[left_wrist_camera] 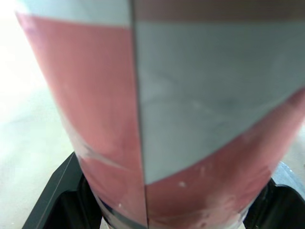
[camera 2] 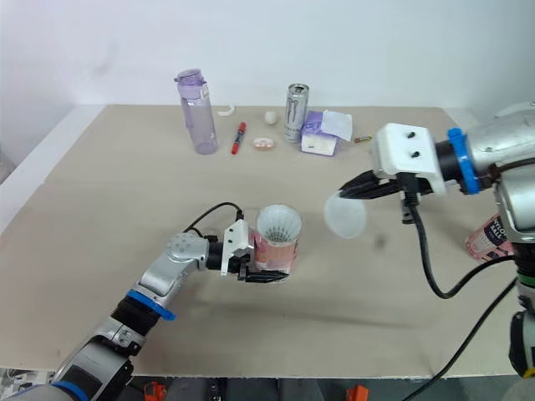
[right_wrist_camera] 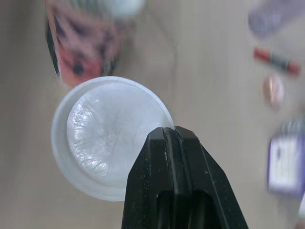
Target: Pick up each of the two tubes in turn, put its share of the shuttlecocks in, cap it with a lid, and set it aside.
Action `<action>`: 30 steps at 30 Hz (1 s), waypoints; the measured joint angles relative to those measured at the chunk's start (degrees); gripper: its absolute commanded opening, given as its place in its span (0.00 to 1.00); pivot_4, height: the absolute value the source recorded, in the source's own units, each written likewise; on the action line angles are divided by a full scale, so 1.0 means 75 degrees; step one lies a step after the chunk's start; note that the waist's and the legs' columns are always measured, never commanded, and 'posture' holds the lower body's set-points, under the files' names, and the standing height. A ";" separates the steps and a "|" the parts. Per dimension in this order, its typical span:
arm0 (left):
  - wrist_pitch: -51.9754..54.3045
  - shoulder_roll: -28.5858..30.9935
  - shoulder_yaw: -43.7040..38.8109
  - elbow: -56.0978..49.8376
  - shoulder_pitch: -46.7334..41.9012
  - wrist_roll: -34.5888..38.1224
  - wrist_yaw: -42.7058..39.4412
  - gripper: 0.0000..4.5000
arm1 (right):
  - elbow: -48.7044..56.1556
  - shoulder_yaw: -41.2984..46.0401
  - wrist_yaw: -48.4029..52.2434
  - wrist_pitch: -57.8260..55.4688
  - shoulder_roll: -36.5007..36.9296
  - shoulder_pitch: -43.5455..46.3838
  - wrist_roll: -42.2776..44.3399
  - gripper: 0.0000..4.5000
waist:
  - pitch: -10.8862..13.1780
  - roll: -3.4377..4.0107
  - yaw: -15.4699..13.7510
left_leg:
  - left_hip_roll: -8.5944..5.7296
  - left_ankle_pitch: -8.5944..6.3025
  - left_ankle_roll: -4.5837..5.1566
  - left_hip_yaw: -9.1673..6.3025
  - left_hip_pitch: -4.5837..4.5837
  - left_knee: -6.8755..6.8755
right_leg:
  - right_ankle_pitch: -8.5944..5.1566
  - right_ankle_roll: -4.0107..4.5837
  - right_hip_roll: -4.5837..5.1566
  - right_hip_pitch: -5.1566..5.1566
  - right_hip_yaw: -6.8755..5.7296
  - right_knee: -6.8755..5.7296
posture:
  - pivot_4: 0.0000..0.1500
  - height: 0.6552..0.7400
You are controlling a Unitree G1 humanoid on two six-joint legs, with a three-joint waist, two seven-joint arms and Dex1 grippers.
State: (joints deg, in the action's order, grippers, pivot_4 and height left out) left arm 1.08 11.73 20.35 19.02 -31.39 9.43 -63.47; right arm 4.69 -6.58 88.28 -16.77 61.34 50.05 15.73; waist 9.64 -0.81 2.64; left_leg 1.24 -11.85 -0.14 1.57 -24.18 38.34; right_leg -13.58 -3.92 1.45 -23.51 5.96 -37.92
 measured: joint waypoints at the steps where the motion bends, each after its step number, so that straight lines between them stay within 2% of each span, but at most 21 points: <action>1: 0.0000 -0.0009 -0.0003 0.0050 -0.0041 -0.0002 0.0036 0.70 | 0.0114 -0.0182 0.0024 -0.0061 -0.0258 0.0313 0.0031 0.01 | -0.0001 0.0003 0.0001 | 0.0000 0.0000 0.0000 -0.0001 0.0001 0.0001 | 0.0005 0.0001 0.0001 -0.0003 0.0003 0.0000 | 1.00 1.00; 6: -0.0001 -0.0149 0.0032 0.0174 -0.0115 -0.0049 0.0135 0.70 | 0.0562 -0.0626 0.0071 -0.0127 -0.0762 0.0977 0.0159 0.01 | -0.0002 -0.0018 -0.0028 | 0.0014 0.0000 0.0001 -0.0006 -0.0001 0.0001 | 0.0003 0.0006 0.0000 -0.0012 -0.0026 0.0016 | 1.00 1.00; 7: 0.0000 -0.0145 0.0012 0.0241 -0.0168 -0.0057 0.0165 0.70 | 0.0537 -0.0876 0.0072 -0.0109 -0.1173 0.1250 0.0123 0.01 | -0.0009 -0.0008 -0.0007 | 0.0040 0.0000 0.0000 0.0005 -0.0006 -0.0003 | 0.0030 0.0027 0.0003 0.0001 -0.0021 0.0040 | 1.00 1.00; 11: 0.0008 -0.0190 0.0042 0.0251 -0.0210 -0.0067 0.0234 0.70 | 0.0436 -0.1313 0.0068 0.0179 -0.1638 0.1380 -0.0121 0.01 | -0.0005 -0.0016 -0.0015 | 0.0043 0.0000 0.0001 0.0002 -0.0014 -0.0005 | 0.0034 0.0028 -0.0001 0.0004 -0.0036 0.0063 | 1.00 1.00; 20: 0.0087 -0.0157 0.0044 0.0082 -0.0119 -0.0067 0.0296 0.70 | -0.0411 -0.1687 0.0077 0.1219 -0.1807 0.1481 -0.0804 0.01 | -0.0005 -0.0016 -0.0009 | 0.0042 0.0000 0.0001 0.0005 -0.0016 -0.0017 | 0.0038 0.0028 -0.0004 0.0001 -0.0038 0.0070 | 1.00 1.00; 30: 0.0176 -0.0149 0.0047 0.0027 -0.0090 -0.0067 0.0311 0.70 | -0.0513 -0.1711 0.0159 0.1476 -0.1787 0.1524 -0.0947 0.01 | -0.0005 -0.0016 -0.0009 | 0.0042 0.0001 0.0001 0.0004 -0.0015 -0.0036 | 0.0038 0.0029 -0.0004 0.0000 -0.0040 0.0082 | 1.00 1.00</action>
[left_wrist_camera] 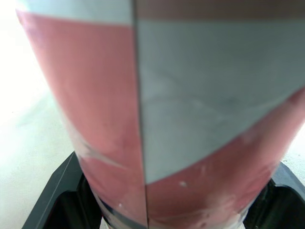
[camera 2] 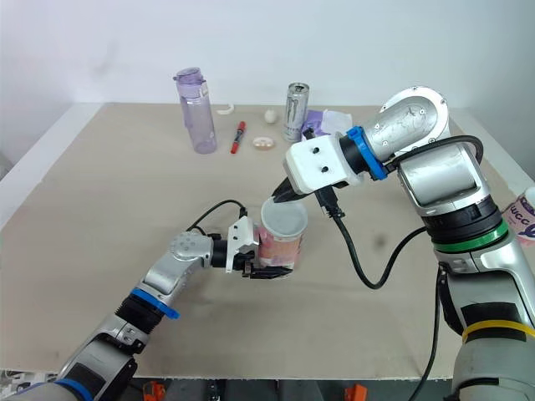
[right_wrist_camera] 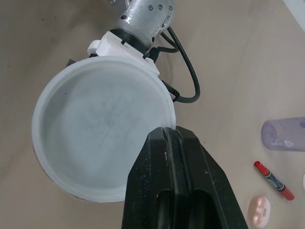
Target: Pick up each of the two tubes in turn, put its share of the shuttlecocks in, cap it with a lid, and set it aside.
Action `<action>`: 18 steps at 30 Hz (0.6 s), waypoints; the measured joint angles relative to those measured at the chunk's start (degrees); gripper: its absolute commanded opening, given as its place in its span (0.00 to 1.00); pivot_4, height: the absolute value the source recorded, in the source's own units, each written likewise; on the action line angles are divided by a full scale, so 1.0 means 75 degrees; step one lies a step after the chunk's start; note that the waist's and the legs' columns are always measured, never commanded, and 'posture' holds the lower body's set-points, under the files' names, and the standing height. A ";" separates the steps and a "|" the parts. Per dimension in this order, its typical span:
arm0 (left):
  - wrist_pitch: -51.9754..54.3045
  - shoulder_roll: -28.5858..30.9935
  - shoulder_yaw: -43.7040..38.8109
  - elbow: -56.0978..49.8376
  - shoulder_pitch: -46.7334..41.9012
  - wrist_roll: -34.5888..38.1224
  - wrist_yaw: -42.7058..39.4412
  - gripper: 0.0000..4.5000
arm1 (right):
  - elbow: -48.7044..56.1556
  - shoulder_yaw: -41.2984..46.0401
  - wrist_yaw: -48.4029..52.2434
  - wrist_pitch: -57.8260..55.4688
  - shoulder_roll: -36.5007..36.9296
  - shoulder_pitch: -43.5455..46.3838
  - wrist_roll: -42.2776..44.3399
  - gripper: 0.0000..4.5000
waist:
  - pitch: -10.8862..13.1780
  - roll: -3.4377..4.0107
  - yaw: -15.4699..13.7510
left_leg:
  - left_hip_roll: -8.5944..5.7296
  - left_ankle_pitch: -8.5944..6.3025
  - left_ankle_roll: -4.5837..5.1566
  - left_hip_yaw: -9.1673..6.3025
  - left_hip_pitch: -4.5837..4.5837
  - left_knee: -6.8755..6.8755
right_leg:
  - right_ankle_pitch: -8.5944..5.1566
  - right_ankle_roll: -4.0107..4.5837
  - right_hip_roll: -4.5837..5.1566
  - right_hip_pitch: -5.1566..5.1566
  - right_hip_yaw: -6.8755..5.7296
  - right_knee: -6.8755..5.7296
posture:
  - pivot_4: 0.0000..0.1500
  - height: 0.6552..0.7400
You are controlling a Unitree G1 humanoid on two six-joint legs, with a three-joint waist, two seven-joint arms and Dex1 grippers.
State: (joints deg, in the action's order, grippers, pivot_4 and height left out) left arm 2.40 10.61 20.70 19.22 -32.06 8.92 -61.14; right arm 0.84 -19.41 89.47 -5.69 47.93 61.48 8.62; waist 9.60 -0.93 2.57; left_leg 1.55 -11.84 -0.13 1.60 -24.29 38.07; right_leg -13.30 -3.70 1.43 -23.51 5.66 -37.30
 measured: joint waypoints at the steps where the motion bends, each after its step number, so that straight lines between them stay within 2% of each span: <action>1: 0.0000 -0.0002 0.0000 0.0005 -0.0002 0.0000 0.0000 0.70 | 0.0005 0.0000 0.0008 -0.0004 0.0008 0.0000 0.0003 0.01 | 0.0000 0.0000 0.0000 | 0.0000 0.0000 0.0000 0.0000 0.0000 0.0000 | 0.0000 0.0000 0.0000 0.0000 0.0000 0.0000 | 1.00 1.00; 17: 0.0019 -0.0011 0.0018 -0.0008 0.0003 0.0000 0.0033 0.70 | -0.0003 -0.0059 0.0023 0.0174 0.0005 -0.0044 -0.0111 0.01 | 0.0000 0.0000 -0.0002 | 0.0000 0.0000 0.0000 -0.0002 0.0000 -0.0007 | 0.0001 0.0001 0.0002 0.0002 0.0000 0.0013 | 1.00 1.00; 18: 0.0023 -0.0011 0.0018 -0.0019 0.0011 0.0000 0.0052 0.70 | -0.0028 -0.0075 0.0023 0.0208 -0.0012 -0.0044 -0.0136 0.07 | 0.0000 0.0000 -0.0002 | 0.0000 0.0000 0.0000 -0.0002 0.0000 -0.0007 | 0.0001 0.0002 0.0003 0.0001 0.0001 0.0013 | 1.00 1.00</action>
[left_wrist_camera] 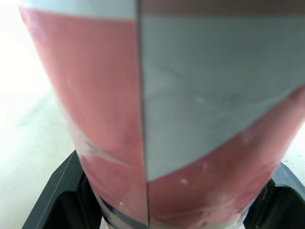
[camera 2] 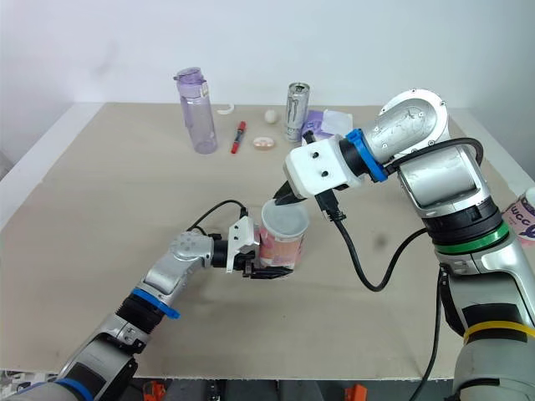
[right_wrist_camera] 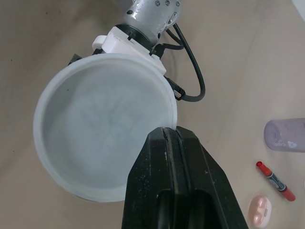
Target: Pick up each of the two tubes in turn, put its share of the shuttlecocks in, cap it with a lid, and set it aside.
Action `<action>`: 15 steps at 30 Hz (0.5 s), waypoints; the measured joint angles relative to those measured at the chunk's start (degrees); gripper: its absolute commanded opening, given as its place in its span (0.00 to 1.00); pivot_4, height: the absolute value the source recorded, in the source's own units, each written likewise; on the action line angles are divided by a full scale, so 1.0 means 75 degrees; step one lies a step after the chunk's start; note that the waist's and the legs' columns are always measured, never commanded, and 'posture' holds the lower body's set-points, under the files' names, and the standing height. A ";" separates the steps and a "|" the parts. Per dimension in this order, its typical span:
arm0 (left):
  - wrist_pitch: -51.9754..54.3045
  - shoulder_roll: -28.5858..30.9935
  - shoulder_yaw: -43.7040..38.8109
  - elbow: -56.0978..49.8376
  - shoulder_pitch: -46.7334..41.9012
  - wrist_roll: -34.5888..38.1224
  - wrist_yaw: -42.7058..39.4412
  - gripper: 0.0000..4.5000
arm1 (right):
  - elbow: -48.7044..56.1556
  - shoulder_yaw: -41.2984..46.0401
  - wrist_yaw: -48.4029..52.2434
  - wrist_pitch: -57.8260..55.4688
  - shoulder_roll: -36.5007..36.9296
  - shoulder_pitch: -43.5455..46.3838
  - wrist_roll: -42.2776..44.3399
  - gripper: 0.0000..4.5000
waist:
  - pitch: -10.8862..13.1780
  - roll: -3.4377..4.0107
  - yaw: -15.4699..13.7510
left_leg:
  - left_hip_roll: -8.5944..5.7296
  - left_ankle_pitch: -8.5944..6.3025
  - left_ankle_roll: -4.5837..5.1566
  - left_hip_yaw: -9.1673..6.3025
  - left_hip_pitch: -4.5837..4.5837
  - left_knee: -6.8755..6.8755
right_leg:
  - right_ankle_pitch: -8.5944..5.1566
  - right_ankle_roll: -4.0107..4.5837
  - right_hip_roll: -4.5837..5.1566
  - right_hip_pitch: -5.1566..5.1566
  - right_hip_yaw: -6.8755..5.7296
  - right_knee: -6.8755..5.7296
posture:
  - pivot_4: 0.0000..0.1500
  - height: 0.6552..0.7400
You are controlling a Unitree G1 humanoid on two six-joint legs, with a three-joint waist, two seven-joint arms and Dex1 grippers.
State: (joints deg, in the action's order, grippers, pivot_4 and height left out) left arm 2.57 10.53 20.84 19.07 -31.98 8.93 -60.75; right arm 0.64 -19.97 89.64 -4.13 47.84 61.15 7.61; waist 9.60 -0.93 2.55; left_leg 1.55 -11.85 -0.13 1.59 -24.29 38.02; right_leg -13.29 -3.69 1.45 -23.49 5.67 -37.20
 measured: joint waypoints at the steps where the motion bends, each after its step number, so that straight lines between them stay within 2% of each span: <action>1: 0.0007 0.0000 0.0002 -0.0007 0.0005 0.0000 0.0013 0.70 | -0.0026 -0.0003 0.0000 0.0037 -0.0003 0.0000 -0.0007 0.15 | 0.0000 0.0000 0.0000 | 0.0000 0.0000 0.0000 0.0000 0.0000 0.0000 | 0.0000 0.0000 0.0000 0.0001 -0.0001 0.0000 | 1.00 1.00; 2: 0.0016 0.0000 0.0003 -0.0025 0.0018 0.0000 0.0031 0.70 | -0.0055 -0.0003 0.0002 0.0046 -0.0006 0.0000 -0.0013 0.17 | 0.0000 0.0000 0.0000 | 0.0001 0.0000 0.0000 0.0000 0.0000 0.0000 | 0.0000 0.0001 -0.0001 0.0001 0.0000 0.0000 | 1.00 1.00; 4: 0.0041 0.0001 -0.0001 -0.0061 0.0042 0.0002 0.0062 0.70 | -0.0115 -0.0003 0.0008 0.0027 -0.0007 -0.0010 -0.0014 0.33 | 0.0000 0.0000 0.0001 | 0.0001 0.0000 0.0000 0.0000 0.0000 0.0000 | 0.0001 0.0002 -0.0001 0.0000 0.0000 0.0000 | 1.00 1.00; 5: 0.0046 0.0006 -0.0003 -0.0075 0.0052 0.0002 0.0066 0.70 | -0.0126 -0.0002 0.0005 0.0027 -0.0019 -0.0013 -0.0011 0.36 | 0.0000 0.0000 0.0002 | 0.0001 0.0000 0.0000 0.0000 0.0000 -0.0002 | 0.0001 0.0002 -0.0001 -0.0001 0.0001 0.0000 | 1.00 1.00; 7: 0.0051 0.0009 -0.0005 -0.0088 0.0064 0.0002 0.0074 0.70 | -0.0132 0.0036 -0.0021 0.0021 -0.0060 -0.0012 0.0014 0.54 | 0.0000 0.0000 0.0003 | 0.0002 0.0000 0.0000 -0.0001 0.0002 -0.0003 | 0.0002 0.0002 -0.0003 0.0000 0.0000 0.0000 | 1.00 1.00; 15: 0.0060 0.0010 -0.0007 -0.0093 0.0063 0.0007 0.0083 0.70 | -0.0138 0.0875 -0.0178 -0.1343 0.0014 -0.0050 0.0916 0.54 | 0.0000 -0.0001 0.0003 | 0.0009 0.0000 0.0000 -0.0003 0.0002 -0.0006 | 0.0003 0.0004 -0.0001 0.0000 0.0003 0.0002 | 1.00 1.00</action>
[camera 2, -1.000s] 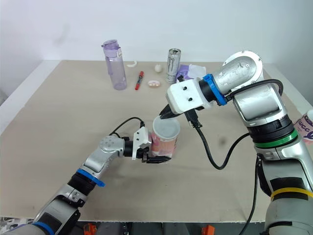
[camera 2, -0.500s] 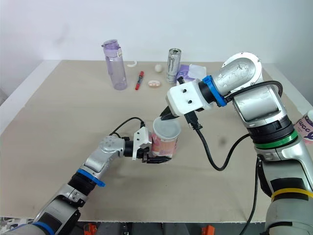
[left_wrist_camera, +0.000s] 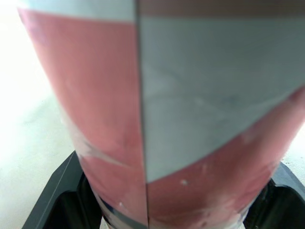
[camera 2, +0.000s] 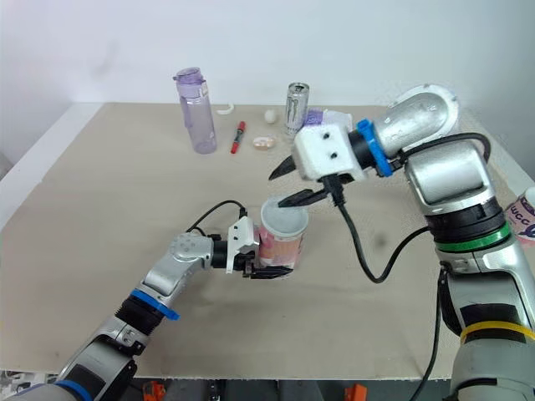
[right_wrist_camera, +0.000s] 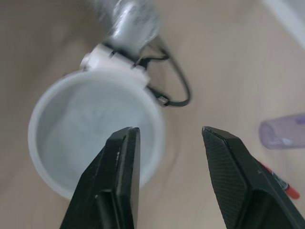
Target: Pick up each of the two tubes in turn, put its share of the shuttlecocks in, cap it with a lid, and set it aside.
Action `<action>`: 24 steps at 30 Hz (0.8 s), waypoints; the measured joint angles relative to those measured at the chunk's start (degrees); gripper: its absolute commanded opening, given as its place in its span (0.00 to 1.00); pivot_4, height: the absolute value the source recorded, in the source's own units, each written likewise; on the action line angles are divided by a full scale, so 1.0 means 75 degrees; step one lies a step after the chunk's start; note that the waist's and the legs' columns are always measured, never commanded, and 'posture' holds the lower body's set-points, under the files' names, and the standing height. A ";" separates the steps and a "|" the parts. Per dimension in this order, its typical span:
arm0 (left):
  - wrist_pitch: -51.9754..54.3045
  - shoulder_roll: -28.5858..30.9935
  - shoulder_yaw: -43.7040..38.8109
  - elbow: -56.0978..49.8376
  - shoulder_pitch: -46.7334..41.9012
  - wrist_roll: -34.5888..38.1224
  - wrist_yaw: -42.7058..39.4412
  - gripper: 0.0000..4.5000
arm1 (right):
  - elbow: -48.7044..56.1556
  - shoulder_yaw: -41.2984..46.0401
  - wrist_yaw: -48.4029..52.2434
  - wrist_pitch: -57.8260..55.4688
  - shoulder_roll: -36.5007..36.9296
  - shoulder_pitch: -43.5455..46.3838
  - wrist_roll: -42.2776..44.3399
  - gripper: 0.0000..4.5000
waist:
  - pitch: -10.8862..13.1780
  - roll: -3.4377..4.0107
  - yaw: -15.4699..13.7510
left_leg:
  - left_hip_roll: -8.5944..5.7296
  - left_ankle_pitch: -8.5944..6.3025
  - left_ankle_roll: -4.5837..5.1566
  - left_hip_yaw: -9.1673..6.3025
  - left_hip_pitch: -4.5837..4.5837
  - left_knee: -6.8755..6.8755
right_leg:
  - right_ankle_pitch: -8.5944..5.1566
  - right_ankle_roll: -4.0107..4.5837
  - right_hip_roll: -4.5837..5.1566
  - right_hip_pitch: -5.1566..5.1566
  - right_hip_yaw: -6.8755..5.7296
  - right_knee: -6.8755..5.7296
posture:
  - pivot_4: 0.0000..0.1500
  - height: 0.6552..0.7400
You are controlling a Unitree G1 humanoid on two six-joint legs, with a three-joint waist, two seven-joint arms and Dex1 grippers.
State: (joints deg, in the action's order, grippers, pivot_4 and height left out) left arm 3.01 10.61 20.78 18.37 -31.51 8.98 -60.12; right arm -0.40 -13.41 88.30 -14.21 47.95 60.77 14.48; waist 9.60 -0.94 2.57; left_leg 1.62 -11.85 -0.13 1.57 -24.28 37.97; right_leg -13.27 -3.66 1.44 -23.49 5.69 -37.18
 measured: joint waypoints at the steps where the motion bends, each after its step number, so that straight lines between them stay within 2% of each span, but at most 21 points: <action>1: 0.0004 0.0000 0.0000 0.0001 -0.0006 0.0001 0.0000 0.70 | 0.0058 0.0148 -0.0026 -0.0479 0.0050 -0.0002 0.0256 0.54 | 0.0000 0.0000 0.0000 | 0.0002 0.0000 0.0000 -0.0001 0.0000 -0.0002 | 0.0001 0.0001 0.0001 -0.0001 0.0000 0.0000 | 1.00 1.00; 2: 0.0009 0.0000 -0.0001 0.0001 -0.0008 0.0002 0.0000 0.70 | 0.0177 0.0327 -0.0059 -0.1008 0.0129 -0.0006 0.0543 0.54 | 0.0000 0.0000 -0.0001 | 0.0004 0.0000 0.0000 -0.0002 0.0000 -0.0005 | 0.0001 0.0001 0.0002 -0.0002 -0.0001 0.0000 | 1.00 1.00; 5: 0.0050 0.0004 -0.0006 0.0004 -0.0016 0.0003 0.0000 0.70 | 0.0725 0.0593 -0.0167 -0.1820 0.0279 -0.0263 0.1018 0.37 | -0.0004 -0.0006 0.0000 | 0.0004 0.0000 0.0000 -0.0004 0.0002 -0.0011 | 0.0000 0.0002 -0.0001 0.0000 -0.0005 0.0006 | 1.00 1.00; 6: 0.0068 0.0005 -0.0014 0.0005 -0.0021 0.0004 0.0000 0.70 | 0.0908 0.0592 -0.0208 -0.2039 0.0271 -0.0427 0.1124 0.25 | -0.0004 -0.0005 0.0001 | 0.0004 0.0000 0.0000 -0.0003 0.0004 -0.0011 | 0.0001 0.0002 -0.0001 0.0000 -0.0003 0.0006 | 1.00 1.00; 9: 0.0092 0.0004 -0.0017 0.0020 -0.0043 0.0004 0.0000 0.70 | 0.1168 0.0438 -0.0454 -0.2466 0.0236 -0.0793 0.1179 0.01 | -0.0004 -0.0005 0.0002 | 0.0001 0.0000 0.0000 0.0000 0.0004 -0.0012 | 0.0003 0.0005 0.0001 -0.0004 0.0001 0.0006 | 1.00 1.00; 18: 0.0116 -0.0008 -0.0015 0.0042 -0.0077 0.0004 -0.0001 0.70 | 0.1084 -0.0306 -0.0787 -0.2755 0.0056 -0.0918 0.0716 0.01 | -0.0004 -0.0005 0.0000 | -0.0004 0.0000 0.0000 0.0002 0.0000 -0.0013 | 0.0003 0.0004 0.0002 -0.0007 -0.0001 0.0010 | 1.00 1.00; 24: 0.0259 -0.0007 -0.0010 -0.0037 -0.0063 -0.0001 0.0068 0.70 | 0.1002 -0.0642 -0.0603 -0.2200 0.0225 -0.0912 0.0154 0.01 | -0.0020 -0.0017 0.0003 | -0.0002 0.0000 0.0000 -0.0001 0.0015 -0.0014 | 0.0003 0.0004 -0.0003 0.0003 -0.0009 0.0013 | 1.00 1.00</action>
State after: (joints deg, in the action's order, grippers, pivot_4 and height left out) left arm 4.96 10.56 20.71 18.10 -31.99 8.97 -59.61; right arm 7.12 -18.23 83.78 -30.70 49.64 53.93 15.63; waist 9.45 -1.07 2.59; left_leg 1.60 -11.85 -0.13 1.56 -24.16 37.86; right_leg -13.25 -3.63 1.42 -23.47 5.62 -37.08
